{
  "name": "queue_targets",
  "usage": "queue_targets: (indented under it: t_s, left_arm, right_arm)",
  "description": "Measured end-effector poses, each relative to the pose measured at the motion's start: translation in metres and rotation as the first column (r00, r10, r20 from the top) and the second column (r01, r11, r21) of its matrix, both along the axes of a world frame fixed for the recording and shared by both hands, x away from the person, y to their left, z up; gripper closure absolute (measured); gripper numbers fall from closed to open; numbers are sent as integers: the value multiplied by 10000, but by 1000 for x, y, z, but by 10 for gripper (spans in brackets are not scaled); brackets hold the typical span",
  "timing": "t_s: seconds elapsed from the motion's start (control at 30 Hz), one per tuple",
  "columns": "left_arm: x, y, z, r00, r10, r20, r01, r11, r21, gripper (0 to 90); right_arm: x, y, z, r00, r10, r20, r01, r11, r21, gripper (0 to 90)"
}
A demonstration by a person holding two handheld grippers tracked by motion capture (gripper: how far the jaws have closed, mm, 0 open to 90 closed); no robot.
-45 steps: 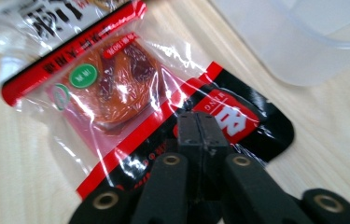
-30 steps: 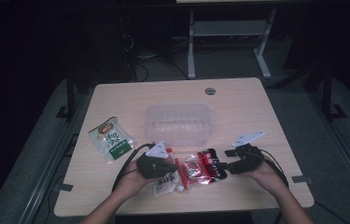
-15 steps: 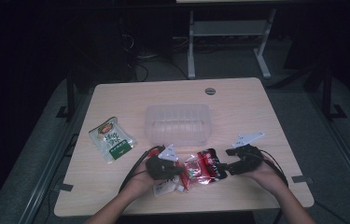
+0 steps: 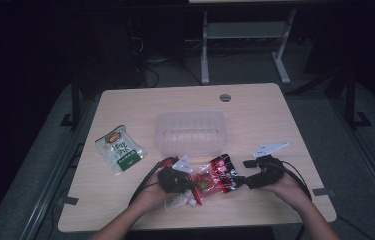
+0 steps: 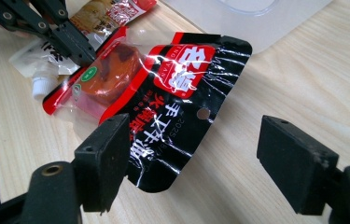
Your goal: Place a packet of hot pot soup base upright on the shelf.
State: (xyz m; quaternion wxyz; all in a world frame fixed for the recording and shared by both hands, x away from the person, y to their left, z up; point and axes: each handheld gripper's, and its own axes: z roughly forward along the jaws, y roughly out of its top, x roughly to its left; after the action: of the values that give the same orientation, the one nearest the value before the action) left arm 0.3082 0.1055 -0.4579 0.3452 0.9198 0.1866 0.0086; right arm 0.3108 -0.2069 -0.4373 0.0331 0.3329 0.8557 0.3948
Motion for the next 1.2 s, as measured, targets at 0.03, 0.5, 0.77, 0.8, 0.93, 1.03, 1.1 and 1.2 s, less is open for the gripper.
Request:
queue_targets:
  t_s: [0.03, 0.5, 0.77, 0.8, 0.93, 1.03, 1.1, 1.2]
  left_arm:
    - [0, 0, 0, 10000, -11, -14, 11, 10000, 48, 895]
    - [1, 0, -2, 10000, -12, -79, 13, 9999, 147, 896]
    - [0, 0, -2, 10000, 59, -69, -59, 9999, 108, 896]
    - [0, 0, -2, 10000, 64, -69, -64, 9999, 100, 896]
    - [0, -1, -2, 9999, 75, -70, -74, 9999, 135, 896]
    - [0, 0, -2, 9999, 79, -80, -78, 9999, 135, 896]
    - [0, -1, -2, 9999, 132, -79, -131, 9999, 92, 897]
    - [0, -1, -2, 9998, 154, -95, -153, 9998, 84, 897]
  right_arm:
    - [1, 0, -1, 10000, 33, -16, -33, 10000, 36, 250]
    - [23, 16, -16, 9958, 273, -870, -226, 9983, 543, 242]
    - [26, 20, -25, 9862, 565, -1553, -410, 9940, 1010, 251]
    - [26, 21, -25, 9852, 607, -1600, -436, 9931, 1085, 257]
    - [23, 26, -25, 9817, 908, -1676, -715, 9904, 1181, 270]
    - [22, 28, -22, 9852, 950, -1428, -789, 9903, 1147, 306]
    - [21, 27, -20, 9861, 970, -1351, -807, 9894, 1210, 368]
    - [21, 25, -19, 9852, 1059, -1345, -879, 9872, 1330, 424]
